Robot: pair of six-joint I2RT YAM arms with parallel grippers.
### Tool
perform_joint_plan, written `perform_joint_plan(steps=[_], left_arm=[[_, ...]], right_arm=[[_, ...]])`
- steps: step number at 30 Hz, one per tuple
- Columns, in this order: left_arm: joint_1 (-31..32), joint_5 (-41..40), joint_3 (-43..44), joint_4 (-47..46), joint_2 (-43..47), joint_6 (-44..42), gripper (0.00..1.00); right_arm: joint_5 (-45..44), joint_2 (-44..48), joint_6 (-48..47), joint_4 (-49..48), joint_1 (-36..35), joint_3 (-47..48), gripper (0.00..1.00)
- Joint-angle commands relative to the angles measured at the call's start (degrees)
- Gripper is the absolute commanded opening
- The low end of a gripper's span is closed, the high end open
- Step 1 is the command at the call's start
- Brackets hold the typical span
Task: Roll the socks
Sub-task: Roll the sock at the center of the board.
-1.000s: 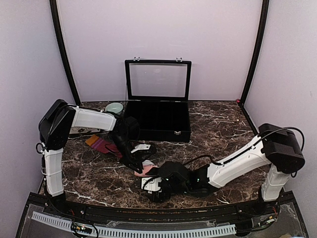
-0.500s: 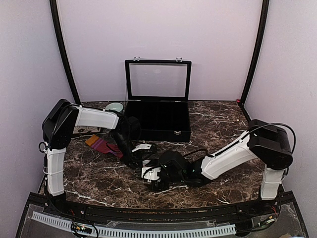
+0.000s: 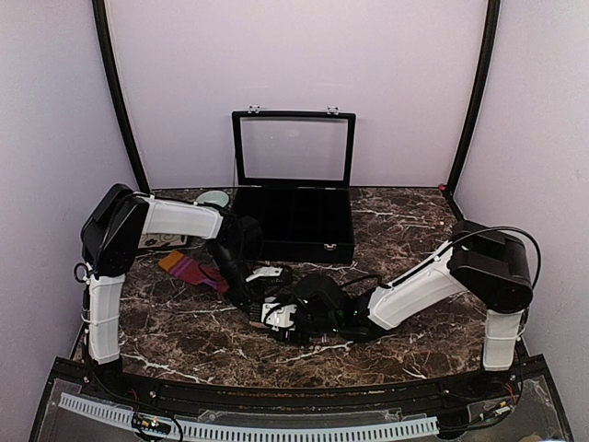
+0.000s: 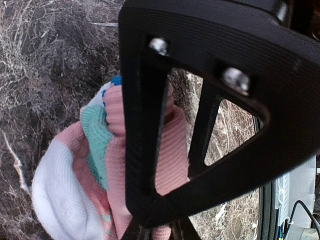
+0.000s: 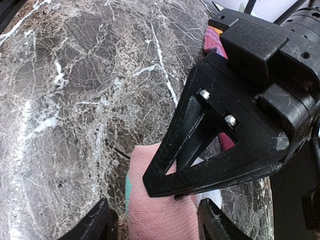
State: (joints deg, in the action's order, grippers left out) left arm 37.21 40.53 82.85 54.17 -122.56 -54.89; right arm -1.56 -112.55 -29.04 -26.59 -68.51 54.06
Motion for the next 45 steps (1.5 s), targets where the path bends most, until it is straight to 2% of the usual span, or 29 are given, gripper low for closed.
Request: perform_joint_plan(steps=[1,7,9,12,14,22,28,31,33,39,45], left_arm=[[-0.9,-25.0,-4.7,-0.7,-8.5,0.7,0.17],[-1.2,-25.7,-4.7,-0.1,-8.1,-0.2,0.18],[-1.2,-25.4,-4.9,-0.3,-7.5,-0.3,0.19],[-1.3,-24.8,-5.2,0.1,-7.0,-0.6,0.21],[-1.3,-25.3,-5.3,0.1,-7.0,-0.5,0.21],[-1.6,-23.9,-5.4,-0.1,-4.7,0.0,0.31],[-1.6,-23.1,-6.4,-0.7,-3.6,-0.2,0.32],[-1.6,-23.6,-6.8,-2.1,-3.0,0.7,0.32],[-3.7,-23.1,-6.8,-3.2,-1.7,1.9,0.33],[-8.7,-20.3,-8.4,-7.2,6.8,7.7,0.47],[-10.5,-20.0,-12.2,-9.7,17.6,9.4,0.50]], right_arm=[[1.0,-3.3,2.5,0.9,0.4,-1.5,0.53],[0.1,-6.0,4.4,1.3,1.1,-1.8,0.44],[-0.1,-6.7,5.0,1.8,1.1,-2.2,0.37],[1.0,-7.2,6.3,2.9,1.1,-2.8,0.22],[1.8,-7.4,7.7,3.9,1.0,-3.3,0.16],[3.5,-8.9,11.4,6.8,0.8,-4.6,0.16],[4.2,-11.2,11.2,9.5,0.8,-3.6,0.19],[5.9,-12.3,10.8,11.5,0.9,-2.6,0.16],[7.1,-12.8,11.3,12.2,1.0,-2.3,0.13],[8.3,-12.6,12.3,15.5,1.2,-3.0,0.10],[10.0,-11.5,14.8,20.3,1.5,-3.3,0.07]])
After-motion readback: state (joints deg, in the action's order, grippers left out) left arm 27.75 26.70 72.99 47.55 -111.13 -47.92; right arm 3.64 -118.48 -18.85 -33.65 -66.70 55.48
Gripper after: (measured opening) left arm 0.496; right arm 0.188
